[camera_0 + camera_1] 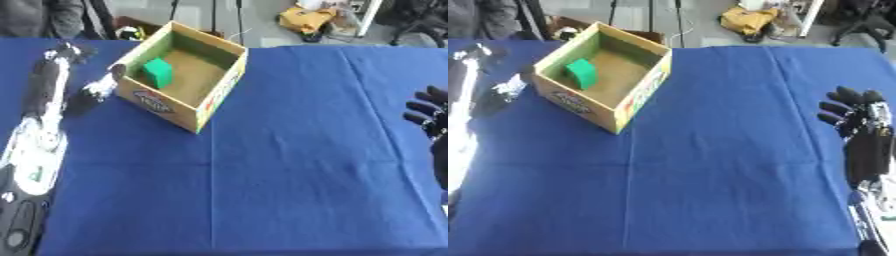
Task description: Pick up objects on the table and place them in the box.
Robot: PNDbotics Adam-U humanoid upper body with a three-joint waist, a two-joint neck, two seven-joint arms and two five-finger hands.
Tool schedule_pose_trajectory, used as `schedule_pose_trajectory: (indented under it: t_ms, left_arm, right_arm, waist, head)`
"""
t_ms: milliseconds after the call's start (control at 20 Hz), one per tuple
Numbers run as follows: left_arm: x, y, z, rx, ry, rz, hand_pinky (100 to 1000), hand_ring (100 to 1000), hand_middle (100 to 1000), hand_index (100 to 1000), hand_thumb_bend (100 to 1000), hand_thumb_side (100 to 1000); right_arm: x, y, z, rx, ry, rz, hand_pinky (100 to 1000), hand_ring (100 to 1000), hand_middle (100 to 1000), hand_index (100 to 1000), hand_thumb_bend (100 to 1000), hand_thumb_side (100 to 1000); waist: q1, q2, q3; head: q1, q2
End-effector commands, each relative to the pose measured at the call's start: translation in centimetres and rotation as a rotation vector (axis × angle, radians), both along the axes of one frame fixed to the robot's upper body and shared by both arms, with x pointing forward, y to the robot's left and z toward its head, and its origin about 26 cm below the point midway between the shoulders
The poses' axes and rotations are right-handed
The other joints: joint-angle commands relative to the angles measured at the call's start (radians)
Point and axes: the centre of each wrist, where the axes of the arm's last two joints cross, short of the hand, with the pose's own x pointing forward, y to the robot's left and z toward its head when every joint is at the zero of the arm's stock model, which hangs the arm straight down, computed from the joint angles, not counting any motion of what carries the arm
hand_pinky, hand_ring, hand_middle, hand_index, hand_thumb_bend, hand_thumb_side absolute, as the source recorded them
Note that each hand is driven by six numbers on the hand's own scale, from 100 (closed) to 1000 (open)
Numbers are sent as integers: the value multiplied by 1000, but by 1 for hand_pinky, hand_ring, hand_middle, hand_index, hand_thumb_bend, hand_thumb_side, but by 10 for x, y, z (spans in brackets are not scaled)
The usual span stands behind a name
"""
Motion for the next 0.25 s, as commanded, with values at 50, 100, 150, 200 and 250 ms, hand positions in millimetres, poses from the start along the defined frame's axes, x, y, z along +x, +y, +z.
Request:
schedule_pose_trajectory:
  t_ms: [50, 100, 150, 200, 250]
  left_arm:
    - [-13, -2, 16, -32, -23, -7, 600, 633, 617, 728, 725, 939]
    - [-16, -3, 18, -46, -16, -8, 599, 631, 615, 727, 722, 940]
    - [-18, -2, 21, -94, -7, -28, 598, 629, 615, 727, 721, 939]
    - [-20, 2, 25, -179, 6, -69, 597, 628, 613, 727, 720, 937]
    - [-22, 6, 29, -275, 19, -119, 597, 627, 613, 727, 720, 936]
  right_arm:
    - [1, -4, 7, -26, -17, 1, 744, 750, 737, 818, 100, 1000]
    - [1, -4, 7, -26, -17, 0, 744, 750, 737, 818, 100, 1000]
    - [1, -4, 8, -26, -18, 0, 744, 750, 737, 818, 100, 1000]
    - [1, -4, 8, -26, -18, 0, 744, 750, 737, 818, 100, 1000]
    - [1, -4, 7, -26, -18, 1, 744, 750, 737, 818, 100, 1000]
  waist:
    - [2, -15, -3]
    - [2, -14, -3]
    - [2, -13, -3]
    - [2, -13, -3]
    - [3, -12, -2]
  head:
    - [5, -2]
    - [4, -4]
    - [4, -3]
    - [4, -1]
    - [5, 0]
